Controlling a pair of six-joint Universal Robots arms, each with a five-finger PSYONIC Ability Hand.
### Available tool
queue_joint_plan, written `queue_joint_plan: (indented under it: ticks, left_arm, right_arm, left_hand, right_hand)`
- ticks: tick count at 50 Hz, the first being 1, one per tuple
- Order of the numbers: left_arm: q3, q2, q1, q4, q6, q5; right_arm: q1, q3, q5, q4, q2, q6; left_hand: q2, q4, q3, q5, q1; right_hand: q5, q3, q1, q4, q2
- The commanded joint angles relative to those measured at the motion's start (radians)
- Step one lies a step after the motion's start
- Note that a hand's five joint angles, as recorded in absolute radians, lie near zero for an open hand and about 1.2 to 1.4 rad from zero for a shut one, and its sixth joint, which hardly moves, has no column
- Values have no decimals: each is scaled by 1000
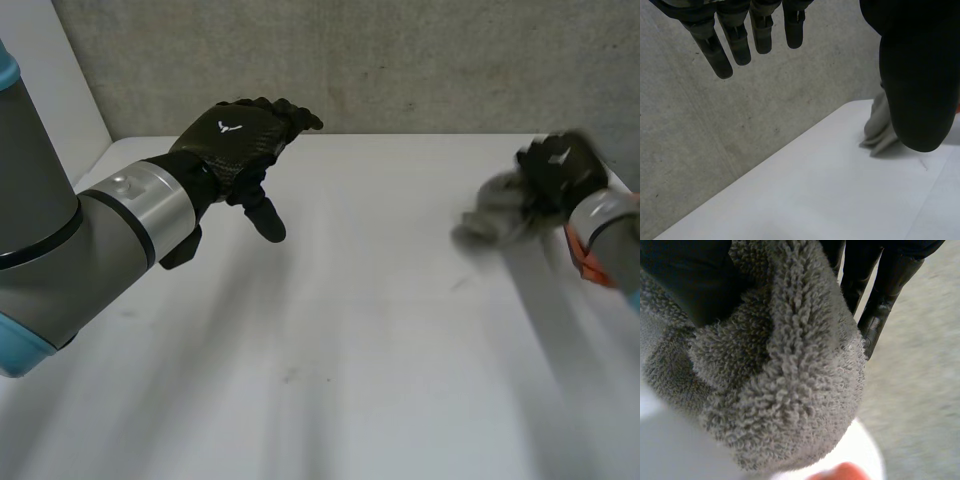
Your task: Fold the laundry.
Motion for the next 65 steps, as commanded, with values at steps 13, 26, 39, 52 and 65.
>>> queue_joint_plan:
  ticks: [13,26,39,52,65]
  left_arm:
    - [-3,-2,2,0,-1,-2]
    - [-17,-17,1,3,-1,-2]
    - [-17,-11,-1,1,-1,-2]
    - [-11,12,-1,5,-11,-6]
    - [-41,106,93,46,-60,-178]
  right_arm:
    - [-294,-314,-160,6,86,191]
    - [-457,-130,-312,8,190,38]
    - [-467,-84,-246,152,12,-88]
    - [-227,-185,53,354,-223,-47]
    - [166,-107,254,354,-312,395]
  left_hand:
    - [6,7,0,-15,18]
    - [6,7,0,-15,18]
    - [6,7,0,-15,18]
    - [-2,-2,-9,-24,9]
    - [-14,-14,-20,-36,-3]
  right_hand:
    - [332,263,504,223,248]
    - [332,263,504,223,248]
    - [-890,-959,-718,-999,-973]
    - [-890,-959,-718,-999,-973]
    - [-890,-959,-718,-999,-973]
